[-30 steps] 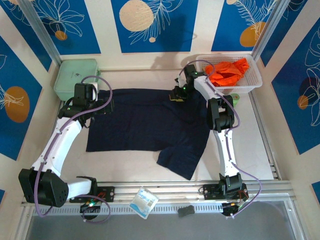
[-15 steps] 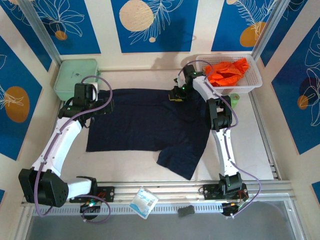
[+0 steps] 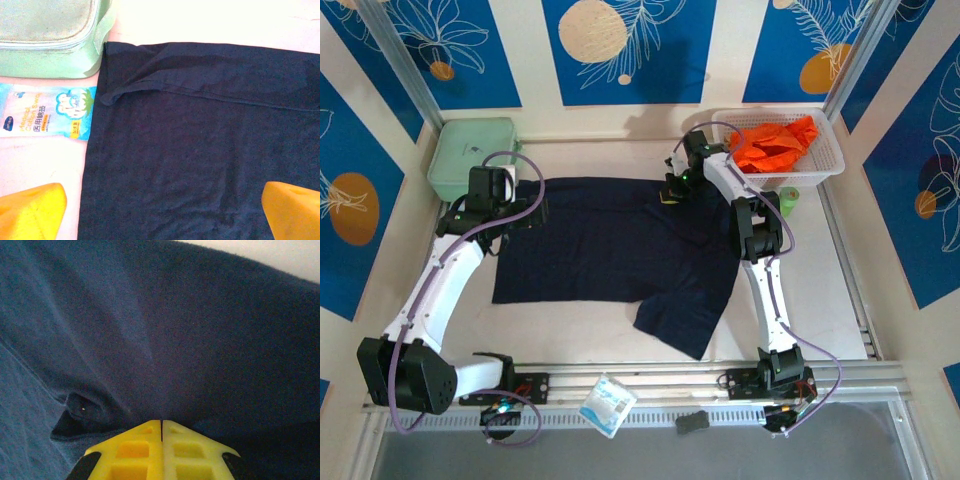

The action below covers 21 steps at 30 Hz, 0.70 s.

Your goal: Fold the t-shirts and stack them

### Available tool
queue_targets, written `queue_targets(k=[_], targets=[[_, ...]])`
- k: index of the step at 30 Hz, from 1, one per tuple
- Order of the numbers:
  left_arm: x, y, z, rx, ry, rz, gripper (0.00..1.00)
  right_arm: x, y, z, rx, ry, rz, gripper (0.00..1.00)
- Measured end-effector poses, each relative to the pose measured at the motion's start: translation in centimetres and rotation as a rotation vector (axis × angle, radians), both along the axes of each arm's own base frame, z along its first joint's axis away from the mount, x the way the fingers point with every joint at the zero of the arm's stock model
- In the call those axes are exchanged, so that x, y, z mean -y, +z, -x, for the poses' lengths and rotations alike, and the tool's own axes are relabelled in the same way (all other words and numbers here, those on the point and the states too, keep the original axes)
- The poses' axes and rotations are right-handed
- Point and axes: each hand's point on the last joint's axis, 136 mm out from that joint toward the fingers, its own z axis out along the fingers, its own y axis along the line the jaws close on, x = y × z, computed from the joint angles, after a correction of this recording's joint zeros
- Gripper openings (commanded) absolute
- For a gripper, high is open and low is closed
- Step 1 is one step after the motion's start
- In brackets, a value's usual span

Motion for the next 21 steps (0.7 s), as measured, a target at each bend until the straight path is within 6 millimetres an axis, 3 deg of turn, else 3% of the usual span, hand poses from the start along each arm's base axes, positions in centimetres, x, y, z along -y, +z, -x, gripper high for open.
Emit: queue_targets(k=[5, 14, 21], targets=[[0.1, 0.0, 0.0, -0.001, -0.006, 0.006, 1.0, -0.2, 0.2, 0.9, -0.024, -0.021, 0.003, 0.0], [0.3, 0.4, 0.4, 0.015, -0.016, 0.017, 1.0, -2.6, 3.2, 4.5, -0.023, -0.062, 0.04, 0.0], [0.6, -0.2, 0.5, 0.007, -0.029, 0.029, 1.0, -4.2, 2.5, 6.8, -0.03, -0.082, 0.117, 0.0]])
